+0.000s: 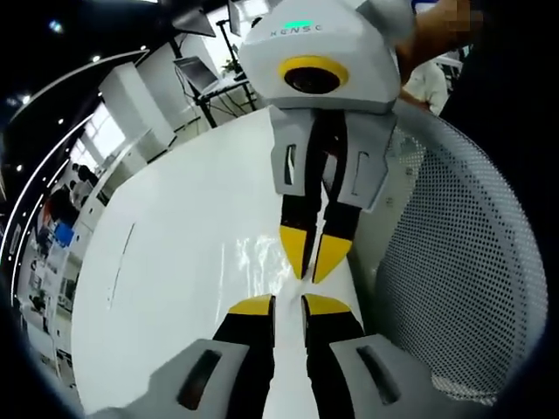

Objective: Open the resealable bag by pulling the two sides of the seal apart until the entire bag opening is separated and visibly accessible.

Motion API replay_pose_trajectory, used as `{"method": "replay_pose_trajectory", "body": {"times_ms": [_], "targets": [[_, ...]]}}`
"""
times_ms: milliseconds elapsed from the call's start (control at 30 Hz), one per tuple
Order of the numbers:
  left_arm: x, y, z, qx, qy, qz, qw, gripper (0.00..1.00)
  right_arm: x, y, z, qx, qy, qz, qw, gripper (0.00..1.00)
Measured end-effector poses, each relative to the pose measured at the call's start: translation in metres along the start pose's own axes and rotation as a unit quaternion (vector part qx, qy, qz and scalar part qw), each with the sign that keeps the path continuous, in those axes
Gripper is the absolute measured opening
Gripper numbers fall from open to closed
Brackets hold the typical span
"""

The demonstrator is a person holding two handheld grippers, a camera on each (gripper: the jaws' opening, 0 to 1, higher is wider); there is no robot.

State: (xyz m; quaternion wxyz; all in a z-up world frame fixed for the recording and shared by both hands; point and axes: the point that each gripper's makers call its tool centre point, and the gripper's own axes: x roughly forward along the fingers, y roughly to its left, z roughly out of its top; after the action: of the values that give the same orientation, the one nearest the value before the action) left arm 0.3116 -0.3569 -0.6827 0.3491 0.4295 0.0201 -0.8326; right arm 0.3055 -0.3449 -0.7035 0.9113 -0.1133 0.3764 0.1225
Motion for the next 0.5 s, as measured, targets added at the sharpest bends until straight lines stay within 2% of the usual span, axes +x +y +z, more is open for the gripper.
{"method": "replay_pose_trajectory", "body": {"times_ms": [500], "targets": [[0.0095, -0.0097, -0.0010, 0.017, 0.008, -0.030, 0.9994, 0.05, 0.0002, 0.0028, 0.0039, -0.038, 0.012, 0.004, 0.9992, 0.00]]}}
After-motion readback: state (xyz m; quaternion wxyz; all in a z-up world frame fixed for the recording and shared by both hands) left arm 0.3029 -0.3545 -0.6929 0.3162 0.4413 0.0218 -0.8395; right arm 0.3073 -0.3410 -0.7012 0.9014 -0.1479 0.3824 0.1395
